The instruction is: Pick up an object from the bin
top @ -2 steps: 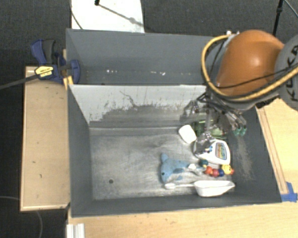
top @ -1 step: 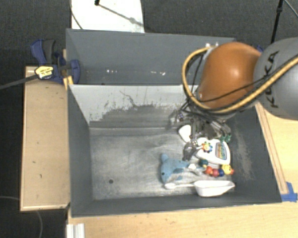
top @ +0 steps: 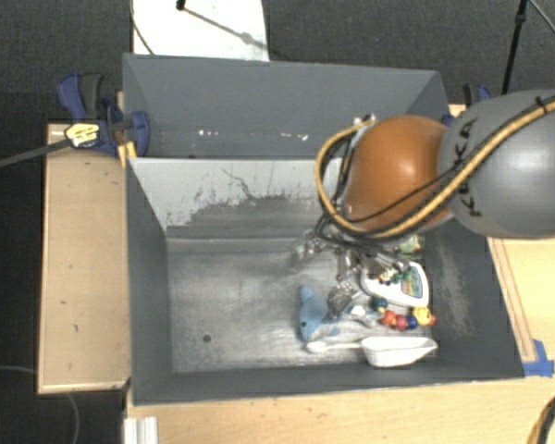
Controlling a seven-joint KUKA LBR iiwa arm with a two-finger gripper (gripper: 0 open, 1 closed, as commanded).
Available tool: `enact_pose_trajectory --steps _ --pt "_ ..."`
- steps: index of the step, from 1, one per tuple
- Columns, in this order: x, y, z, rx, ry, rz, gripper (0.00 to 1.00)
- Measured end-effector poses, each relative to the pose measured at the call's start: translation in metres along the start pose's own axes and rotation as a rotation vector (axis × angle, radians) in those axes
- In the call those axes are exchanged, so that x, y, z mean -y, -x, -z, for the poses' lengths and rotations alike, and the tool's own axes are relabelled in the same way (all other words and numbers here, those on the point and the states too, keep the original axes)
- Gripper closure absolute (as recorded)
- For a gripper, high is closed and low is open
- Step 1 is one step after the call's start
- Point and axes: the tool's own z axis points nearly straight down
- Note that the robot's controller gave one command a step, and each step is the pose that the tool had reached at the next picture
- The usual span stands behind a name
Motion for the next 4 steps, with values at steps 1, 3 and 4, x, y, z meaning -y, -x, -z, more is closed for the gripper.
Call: enact_pose_trajectory --steps 1,3,4 --pt "0.041 0.014 -0.031 -0.005 0.001 -0.116 1.00" --pt "0.030 0.007 -0.014 -0.008 0.002 -0.126 1.00" --pt "0.036 0.027 0.016 -0.002 0.000 -0.155 1.00"
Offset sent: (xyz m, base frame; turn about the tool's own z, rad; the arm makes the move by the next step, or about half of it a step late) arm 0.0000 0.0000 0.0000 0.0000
